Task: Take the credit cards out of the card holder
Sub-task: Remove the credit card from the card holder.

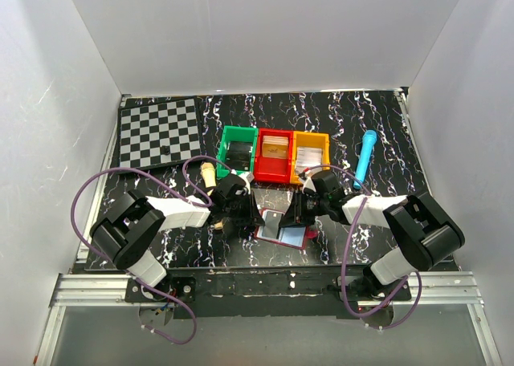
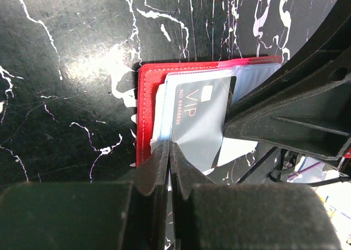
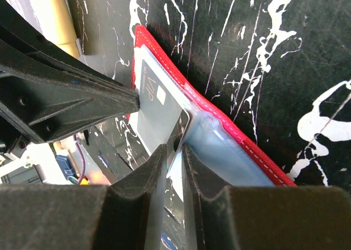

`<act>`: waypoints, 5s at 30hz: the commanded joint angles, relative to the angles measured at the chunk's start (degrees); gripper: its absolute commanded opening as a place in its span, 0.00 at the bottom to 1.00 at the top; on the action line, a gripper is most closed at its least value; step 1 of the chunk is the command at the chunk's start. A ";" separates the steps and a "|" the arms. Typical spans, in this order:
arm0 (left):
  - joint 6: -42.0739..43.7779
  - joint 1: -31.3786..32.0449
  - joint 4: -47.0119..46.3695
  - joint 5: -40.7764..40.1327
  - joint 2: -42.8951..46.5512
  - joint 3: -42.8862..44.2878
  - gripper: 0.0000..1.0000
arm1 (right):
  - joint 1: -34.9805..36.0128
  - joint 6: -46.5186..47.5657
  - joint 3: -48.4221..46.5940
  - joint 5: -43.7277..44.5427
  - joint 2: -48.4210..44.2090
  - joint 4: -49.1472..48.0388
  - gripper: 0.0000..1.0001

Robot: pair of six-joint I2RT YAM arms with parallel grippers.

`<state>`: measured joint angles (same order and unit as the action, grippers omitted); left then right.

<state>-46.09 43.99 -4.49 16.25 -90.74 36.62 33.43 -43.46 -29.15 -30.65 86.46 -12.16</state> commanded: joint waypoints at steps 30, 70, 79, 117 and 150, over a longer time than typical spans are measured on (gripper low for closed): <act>1.79 0.13 7.66 -5.26 11.64 -2.96 0.07 | 0.50 5.93 -7.59 0.86 1.17 7.24 0.01; 2.93 0.13 3.52 -1.40 -1.02 1.26 0.00 | 0.50 3.21 -4.17 -2.57 -0.41 2.06 0.09; 2.58 0.13 2.65 -1.66 -0.93 0.29 0.00 | 0.50 0.84 -3.11 -3.71 0.12 -0.93 0.34; 2.40 0.13 0.54 -1.22 -0.23 -1.64 0.00 | 0.50 -5.84 -1.00 -8.46 3.54 -11.65 0.10; 3.11 0.13 6.25 -5.01 5.23 -1.73 0.00 | -0.03 -2.68 -1.53 -7.40 2.23 -6.65 0.01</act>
<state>-43.70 43.99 0.97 12.05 -84.40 34.83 33.45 -47.29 -29.41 -36.84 89.73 -18.98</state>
